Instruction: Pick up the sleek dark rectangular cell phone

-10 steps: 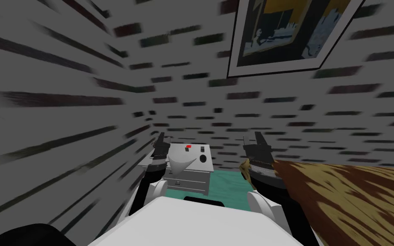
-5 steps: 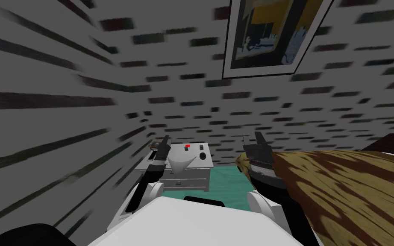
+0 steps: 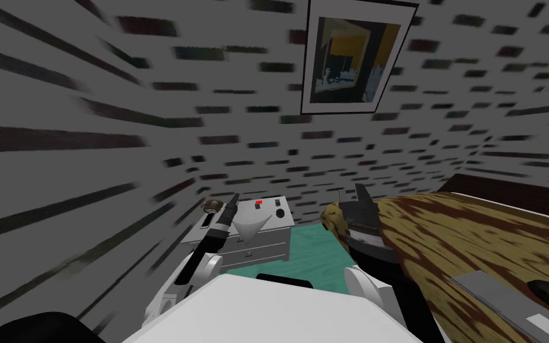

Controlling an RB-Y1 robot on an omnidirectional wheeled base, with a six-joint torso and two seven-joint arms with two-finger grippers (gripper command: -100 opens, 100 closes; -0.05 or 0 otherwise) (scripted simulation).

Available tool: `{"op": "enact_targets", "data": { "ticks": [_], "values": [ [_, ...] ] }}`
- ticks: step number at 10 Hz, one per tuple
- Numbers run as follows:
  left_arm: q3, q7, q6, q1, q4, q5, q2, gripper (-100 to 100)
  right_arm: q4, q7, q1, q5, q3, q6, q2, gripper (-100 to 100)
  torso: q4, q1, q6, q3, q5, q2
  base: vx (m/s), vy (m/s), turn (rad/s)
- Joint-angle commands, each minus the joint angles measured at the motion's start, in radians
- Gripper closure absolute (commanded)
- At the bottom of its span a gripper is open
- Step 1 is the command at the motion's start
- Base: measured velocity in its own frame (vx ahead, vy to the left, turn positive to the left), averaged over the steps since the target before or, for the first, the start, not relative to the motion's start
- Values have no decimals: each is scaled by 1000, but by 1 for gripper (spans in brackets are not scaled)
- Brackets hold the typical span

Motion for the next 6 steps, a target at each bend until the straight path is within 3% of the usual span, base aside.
{"op": "enact_targets", "data": {
  "ticks": [1, 3, 6],
  "values": [
    [3, -20, 15, -11, 33, 17, 34, -100, 0, 0, 0, 0, 0, 0, 0, 0, 0, 0, 0, 0, 0, 0, -70, 70, -148],
    [6, -82, 72, -26, 104, 78, 105, -100, 0, 0, 0, 0, 0, 0, 0, 0, 0, 1, 0, 0, 0, -1, -80, 70, -284],
    [6, -115, 110, -35, 144, 112, 166, -100, 0, 0, 0, 0, 0, 0, 0, 0, 0, -1, 0, -1, 0, -2, -60, 36, -184]
  ]
}}
